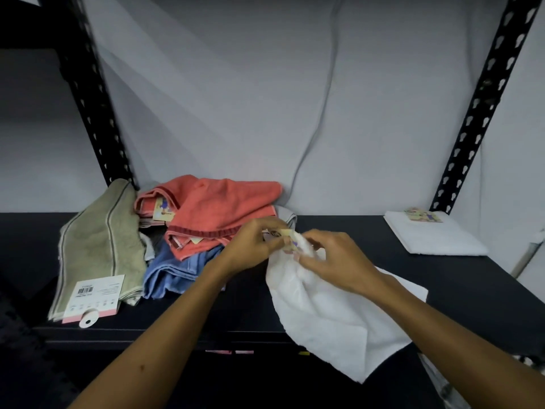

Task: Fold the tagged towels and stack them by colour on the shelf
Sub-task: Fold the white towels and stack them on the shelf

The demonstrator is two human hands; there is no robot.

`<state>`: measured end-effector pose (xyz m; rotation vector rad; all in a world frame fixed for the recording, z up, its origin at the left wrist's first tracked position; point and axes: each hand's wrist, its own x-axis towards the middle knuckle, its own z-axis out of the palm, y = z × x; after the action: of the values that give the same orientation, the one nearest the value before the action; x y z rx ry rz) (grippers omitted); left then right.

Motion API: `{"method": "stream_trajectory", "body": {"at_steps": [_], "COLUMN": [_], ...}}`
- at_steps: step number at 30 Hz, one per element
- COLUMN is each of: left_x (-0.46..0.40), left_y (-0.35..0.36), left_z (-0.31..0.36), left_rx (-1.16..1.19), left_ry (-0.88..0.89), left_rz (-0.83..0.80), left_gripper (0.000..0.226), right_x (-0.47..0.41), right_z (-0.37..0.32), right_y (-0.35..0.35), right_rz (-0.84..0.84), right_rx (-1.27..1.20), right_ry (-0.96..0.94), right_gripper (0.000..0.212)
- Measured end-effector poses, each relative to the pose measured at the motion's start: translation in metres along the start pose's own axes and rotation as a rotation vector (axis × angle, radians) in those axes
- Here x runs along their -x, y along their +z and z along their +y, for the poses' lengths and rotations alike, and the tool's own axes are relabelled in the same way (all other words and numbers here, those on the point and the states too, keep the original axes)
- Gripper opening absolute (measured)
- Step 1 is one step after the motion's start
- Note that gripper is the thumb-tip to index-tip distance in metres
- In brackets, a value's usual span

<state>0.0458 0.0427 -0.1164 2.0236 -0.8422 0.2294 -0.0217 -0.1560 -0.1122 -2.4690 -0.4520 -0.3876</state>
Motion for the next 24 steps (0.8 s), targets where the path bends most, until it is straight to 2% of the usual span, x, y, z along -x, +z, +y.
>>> {"method": "stream_trajectory", "body": {"at_steps": [1, 2, 3, 5, 9, 13, 16, 18, 21, 24], "left_x": [-0.007, -0.015, -0.022, -0.035, -0.053, -0.064, -0.071, -0.075, -0.076, -0.068], "left_y": [-0.003, -0.006, -0.01, -0.021, -0.041, -0.048, -0.043, -0.037, -0.027, -0.015], "left_z": [0.006, 0.014, 0.022, 0.036, 0.049, 0.057, 0.072, 0.081, 0.083, 0.073], "left_rx": [0.058, 0.126, 0.195, 0.286, 0.357, 0.557, 0.581, 0.59, 0.681, 0.733], "left_ry": [-0.021, -0.042, -0.06, -0.088, -0.132, -0.119, -0.083, -0.054, -0.03, 0.009], "left_rz": [0.022, 0.04, 0.055, 0.071, 0.082, 0.192, 0.17, 0.177, 0.232, 0.198], "left_gripper": [0.011, 0.011, 0.012, 0.027, 0.052, 0.055, 0.053, 0.053, 0.058, 0.066], "right_x": [-0.006, -0.013, -0.021, -0.035, -0.046, -0.049, -0.054, -0.059, -0.069, -0.075], "right_z": [-0.001, -0.003, -0.005, -0.009, -0.017, -0.016, -0.019, -0.025, -0.024, -0.018], "right_y": [-0.007, -0.015, -0.025, -0.046, -0.088, -0.12, -0.137, -0.141, -0.143, -0.148], "right_rz": [0.075, 0.142, 0.198, 0.246, 0.2, 0.099, 0.011, -0.027, 0.028, 0.136], "right_rx": [-0.04, -0.082, -0.13, -0.312, -0.647, -0.603, -0.614, -0.534, -0.427, -0.472], "right_ry": [-0.003, 0.017, 0.06, 0.135, 0.213, 0.159, 0.056, 0.002, -0.023, 0.005], "right_gripper": [0.013, 0.007, 0.014, 0.013, 0.023, 0.027, 0.028, 0.024, 0.006, 0.007]}}
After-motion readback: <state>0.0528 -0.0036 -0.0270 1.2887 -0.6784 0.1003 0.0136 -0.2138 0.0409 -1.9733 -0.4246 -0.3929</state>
